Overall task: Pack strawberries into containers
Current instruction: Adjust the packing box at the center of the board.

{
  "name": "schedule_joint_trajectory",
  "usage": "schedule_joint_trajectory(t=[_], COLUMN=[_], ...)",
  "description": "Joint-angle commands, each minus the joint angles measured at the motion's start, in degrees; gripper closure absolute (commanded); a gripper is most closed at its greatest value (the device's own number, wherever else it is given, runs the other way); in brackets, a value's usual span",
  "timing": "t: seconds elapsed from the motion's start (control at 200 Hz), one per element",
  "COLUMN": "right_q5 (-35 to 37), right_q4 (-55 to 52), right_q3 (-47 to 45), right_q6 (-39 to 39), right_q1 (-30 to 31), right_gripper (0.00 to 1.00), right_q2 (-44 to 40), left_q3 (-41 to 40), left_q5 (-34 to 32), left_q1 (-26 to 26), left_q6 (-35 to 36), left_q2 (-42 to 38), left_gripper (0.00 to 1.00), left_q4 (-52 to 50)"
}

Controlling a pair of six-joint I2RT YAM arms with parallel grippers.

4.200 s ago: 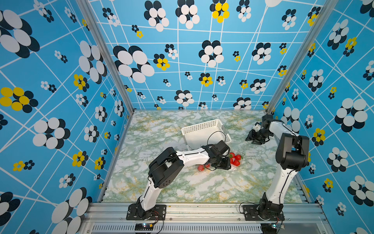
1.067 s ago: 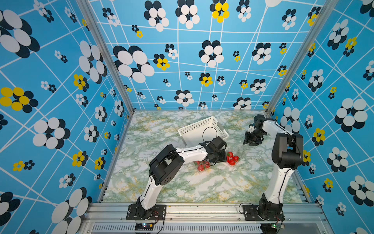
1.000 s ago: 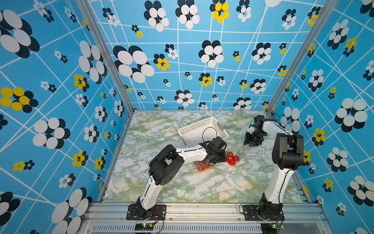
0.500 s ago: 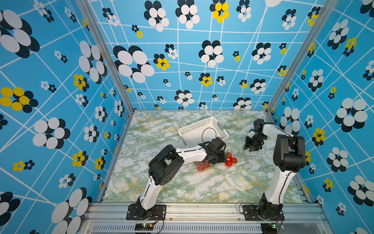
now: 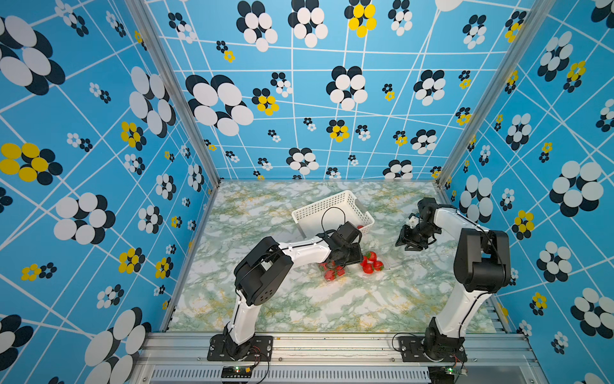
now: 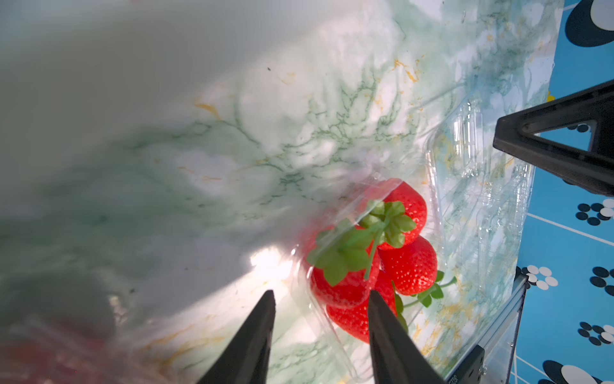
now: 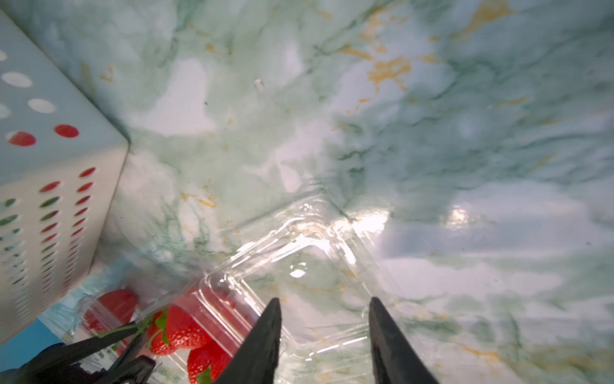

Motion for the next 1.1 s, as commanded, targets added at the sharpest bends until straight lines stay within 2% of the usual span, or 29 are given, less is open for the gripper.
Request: schedule_joint_trajectory(t=[0.0,0.235,0.52,0.884,1.099], right_q5=[-0.51,3.37,5.79,3.86,-1.63], right_q4=[0.45,3.04,3.19,5.93,5.72], right_q3=[-1.01,-1.23,-1.10,-3.65,-4.86], right_q6=[1.18,0.70,-0.50,-1.16,-1.73], right_q1=[0.47,0.47,-0.14,-0.52,-0.58], right_gripper=[0.55,0.55,0.54,0.55,0.56], right_q2=[-0.71,-2.49,0.99,3.21,1.36], left_q3=[-0.73,-0.53,0.23,0.67,2.49], left_q5=[-1.02,-0.72,0.43,0.43,-0.42], left_q1=[0.22,0.02,-0.85,-1.67,-1.83], left_q6=[0.29,0.69,0.66,0.60,1.04], left_q2=[-2.15,-2.54,-2.02,-1.86,-1.16], left_gripper=[0.53,0.54,0.53,0.55,0.56], left_q4=[-0.73,-1.20,-1.14,-1.47,-4.35])
